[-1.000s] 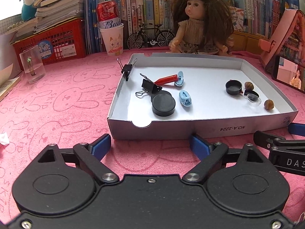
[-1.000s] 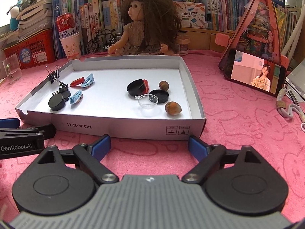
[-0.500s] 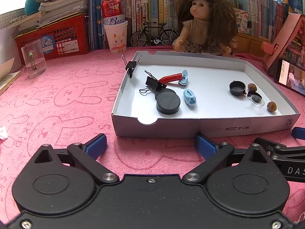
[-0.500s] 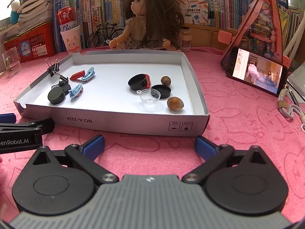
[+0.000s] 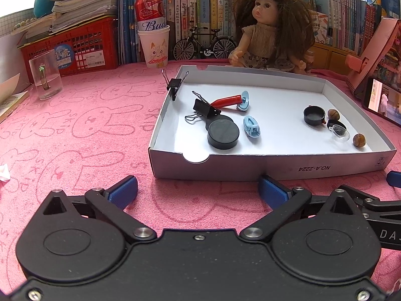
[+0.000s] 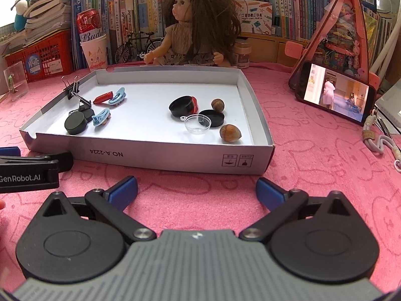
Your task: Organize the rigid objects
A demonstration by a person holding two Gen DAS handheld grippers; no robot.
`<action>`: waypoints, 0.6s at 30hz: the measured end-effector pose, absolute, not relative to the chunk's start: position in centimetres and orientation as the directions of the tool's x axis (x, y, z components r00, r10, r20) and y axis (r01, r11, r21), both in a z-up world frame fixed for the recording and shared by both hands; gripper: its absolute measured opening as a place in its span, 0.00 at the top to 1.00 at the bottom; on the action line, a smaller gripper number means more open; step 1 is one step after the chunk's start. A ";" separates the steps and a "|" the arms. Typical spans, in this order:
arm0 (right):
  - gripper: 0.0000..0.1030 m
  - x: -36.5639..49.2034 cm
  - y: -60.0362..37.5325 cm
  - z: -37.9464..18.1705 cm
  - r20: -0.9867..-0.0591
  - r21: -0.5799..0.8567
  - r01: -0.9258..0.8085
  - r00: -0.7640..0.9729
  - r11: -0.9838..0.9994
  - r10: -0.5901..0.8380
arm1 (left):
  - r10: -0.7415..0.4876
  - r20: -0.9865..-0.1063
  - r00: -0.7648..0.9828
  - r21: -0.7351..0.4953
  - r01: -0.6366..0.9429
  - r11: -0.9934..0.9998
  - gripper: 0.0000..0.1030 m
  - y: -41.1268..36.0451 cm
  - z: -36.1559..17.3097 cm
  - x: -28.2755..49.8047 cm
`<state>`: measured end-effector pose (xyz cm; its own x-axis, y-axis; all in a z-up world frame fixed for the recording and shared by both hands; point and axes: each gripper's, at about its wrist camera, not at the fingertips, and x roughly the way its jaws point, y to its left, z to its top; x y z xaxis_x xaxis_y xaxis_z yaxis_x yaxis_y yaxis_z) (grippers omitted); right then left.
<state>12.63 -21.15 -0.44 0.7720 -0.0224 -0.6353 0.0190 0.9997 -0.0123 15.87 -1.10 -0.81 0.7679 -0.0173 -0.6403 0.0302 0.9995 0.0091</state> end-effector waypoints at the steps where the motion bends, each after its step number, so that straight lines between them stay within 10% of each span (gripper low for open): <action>1: 0.00 12.6 -21.1 -0.4 -0.635 -0.013 0.019 0.772 1.000 -0.023 | -0.017 -0.640 0.768 0.009 0.030 1.000 0.00 -1.1 -0.8 15.9; 18: 0.00 14.0 -21.1 -0.3 -0.653 -0.016 0.014 0.757 1.000 -0.021 | -0.018 -0.640 0.768 0.009 0.031 0.999 0.00 -1.1 -0.8 15.9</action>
<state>13.96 -21.11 -0.30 0.7572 -0.0208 -0.6528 0.0137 0.9998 -0.0160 15.92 -1.06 -0.83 0.7679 -0.0179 -0.6403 0.0306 0.9995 0.0088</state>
